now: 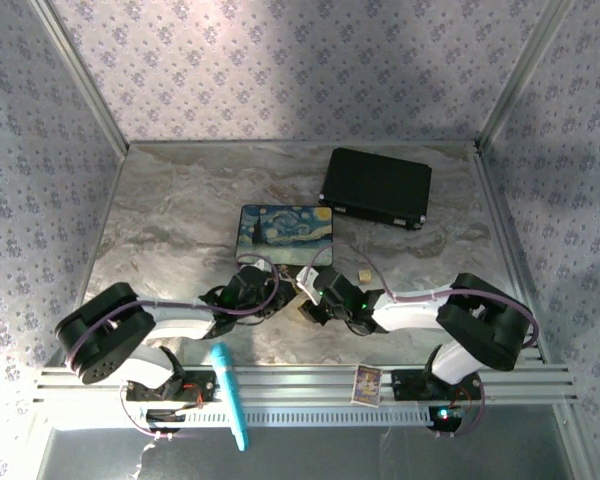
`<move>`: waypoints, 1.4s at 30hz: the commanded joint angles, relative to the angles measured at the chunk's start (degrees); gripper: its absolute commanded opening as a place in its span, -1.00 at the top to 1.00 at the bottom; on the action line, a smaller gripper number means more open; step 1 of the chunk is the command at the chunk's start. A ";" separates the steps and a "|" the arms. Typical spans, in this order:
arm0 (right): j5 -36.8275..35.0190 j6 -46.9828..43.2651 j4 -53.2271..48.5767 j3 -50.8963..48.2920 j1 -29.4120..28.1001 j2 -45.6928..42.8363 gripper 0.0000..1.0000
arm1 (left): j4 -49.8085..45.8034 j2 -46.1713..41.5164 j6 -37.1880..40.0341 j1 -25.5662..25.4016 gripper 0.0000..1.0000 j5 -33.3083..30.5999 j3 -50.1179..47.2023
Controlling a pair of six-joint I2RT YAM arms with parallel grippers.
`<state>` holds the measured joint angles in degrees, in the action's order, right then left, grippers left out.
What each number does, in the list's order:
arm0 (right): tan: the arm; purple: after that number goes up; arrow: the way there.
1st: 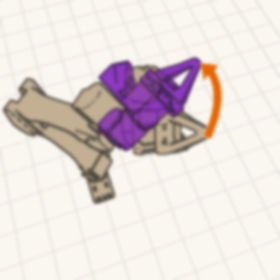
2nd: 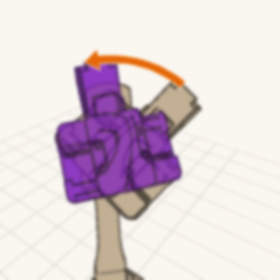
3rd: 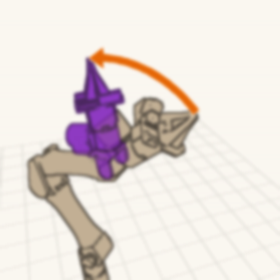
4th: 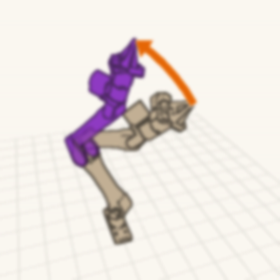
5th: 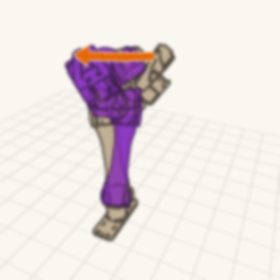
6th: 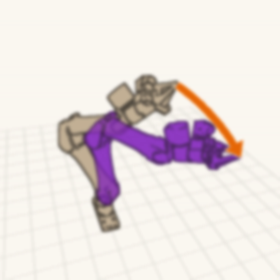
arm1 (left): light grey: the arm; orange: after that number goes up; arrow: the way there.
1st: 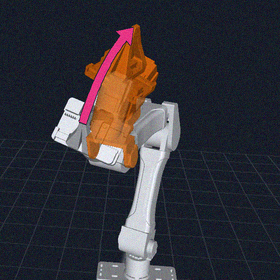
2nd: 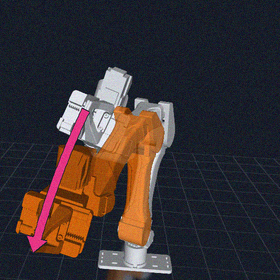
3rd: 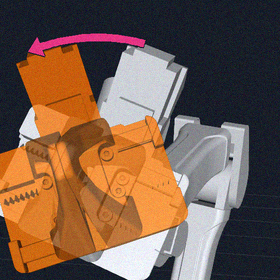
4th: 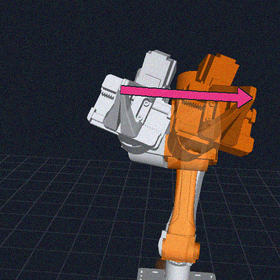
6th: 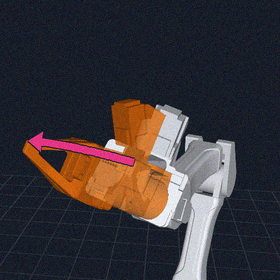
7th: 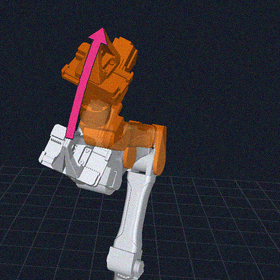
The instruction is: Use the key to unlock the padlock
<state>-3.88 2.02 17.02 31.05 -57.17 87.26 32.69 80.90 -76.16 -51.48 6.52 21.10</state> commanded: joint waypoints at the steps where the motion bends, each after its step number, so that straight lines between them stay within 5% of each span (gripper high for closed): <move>1: -5.48 -2.29 2.53 1.96 -0.49 0.95 0.34 | 1.68 -2.45 0.84 -0.09 1.00 1.22 1.14; 13: 0.21 -1.50 2.48 2.38 0.59 2.19 0.86 | -0.69 -3.43 1.41 -0.02 1.00 1.10 0.14; 24: 23.84 7.87 9.68 -1.52 9.29 2.79 0.98 | -2.88 -4.43 2.10 0.06 1.00 -1.05 -1.36; 29: 25.99 10.50 12.35 -3.02 10.83 3.87 0.93 | -4.44 -5.40 2.63 0.24 1.00 -1.83 -1.65; 42: 24.76 15.58 14.51 -7.18 15.58 0.45 0.36 | -4.43 -5.58 2.24 0.48 1.00 -2.30 -2.64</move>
<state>22.31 15.70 30.72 24.58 -42.17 89.17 27.97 76.47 -74.94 -51.22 4.69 18.57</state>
